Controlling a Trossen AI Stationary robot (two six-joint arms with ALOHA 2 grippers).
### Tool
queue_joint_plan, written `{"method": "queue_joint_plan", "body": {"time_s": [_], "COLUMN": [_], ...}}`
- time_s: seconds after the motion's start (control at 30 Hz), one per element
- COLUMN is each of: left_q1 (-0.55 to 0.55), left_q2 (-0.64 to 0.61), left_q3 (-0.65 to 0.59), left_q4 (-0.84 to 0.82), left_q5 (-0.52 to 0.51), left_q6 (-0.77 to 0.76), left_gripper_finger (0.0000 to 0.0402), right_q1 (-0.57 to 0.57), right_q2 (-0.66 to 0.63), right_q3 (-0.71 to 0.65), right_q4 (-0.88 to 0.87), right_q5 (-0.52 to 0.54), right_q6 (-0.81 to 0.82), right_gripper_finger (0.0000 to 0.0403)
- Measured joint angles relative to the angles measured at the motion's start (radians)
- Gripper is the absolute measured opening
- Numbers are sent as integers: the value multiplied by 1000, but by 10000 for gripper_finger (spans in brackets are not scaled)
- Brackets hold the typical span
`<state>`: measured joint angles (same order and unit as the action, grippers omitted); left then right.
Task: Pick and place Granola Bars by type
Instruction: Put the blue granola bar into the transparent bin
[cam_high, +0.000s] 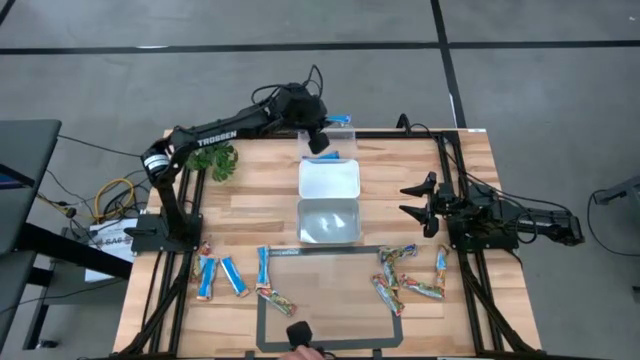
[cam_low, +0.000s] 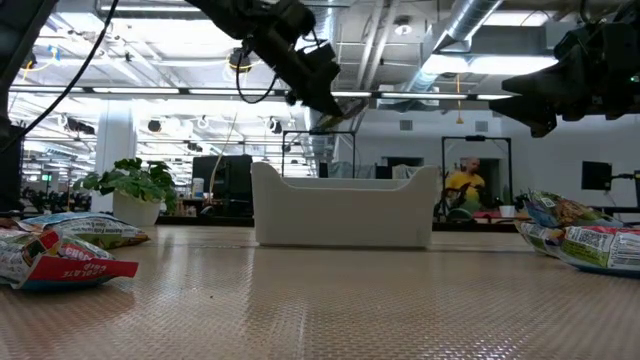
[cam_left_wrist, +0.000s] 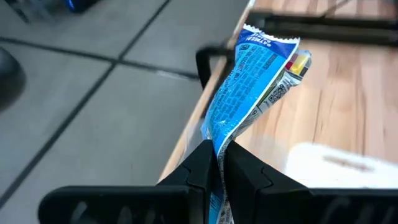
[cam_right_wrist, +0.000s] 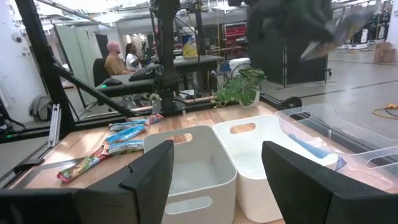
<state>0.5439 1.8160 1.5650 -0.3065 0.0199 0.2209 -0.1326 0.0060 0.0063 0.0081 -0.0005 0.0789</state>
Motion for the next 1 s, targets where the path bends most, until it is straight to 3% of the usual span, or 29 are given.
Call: {"method": "queue_joint_plan", "body": {"time_s": [0.17,0.33,0.6,0.83,1.0], "left_q1": [8,21,43,50,58], "left_q2": [2,27,122,138,138], "left_q3": [-73,-123,-124,-123,-123], "left_q4": [-16,-25,-12,-20,-24], "left_q5": [-1,14,84,42,72], "left_q6": [-12,-135,-266,-262,-266], "left_gripper_finger": [27,27,27,29,61], "right_q1": [0,0,0,0,0], "right_q2": [0,0,0,0,0], "right_q3": [0,0,0,0,0], "right_q4": [0,0,0,0,0], "right_q5": [0,0,-1,-1,0], "right_q6": [0,0,0,0,0], "right_gripper_finger": [240,240,240,240,240]}}
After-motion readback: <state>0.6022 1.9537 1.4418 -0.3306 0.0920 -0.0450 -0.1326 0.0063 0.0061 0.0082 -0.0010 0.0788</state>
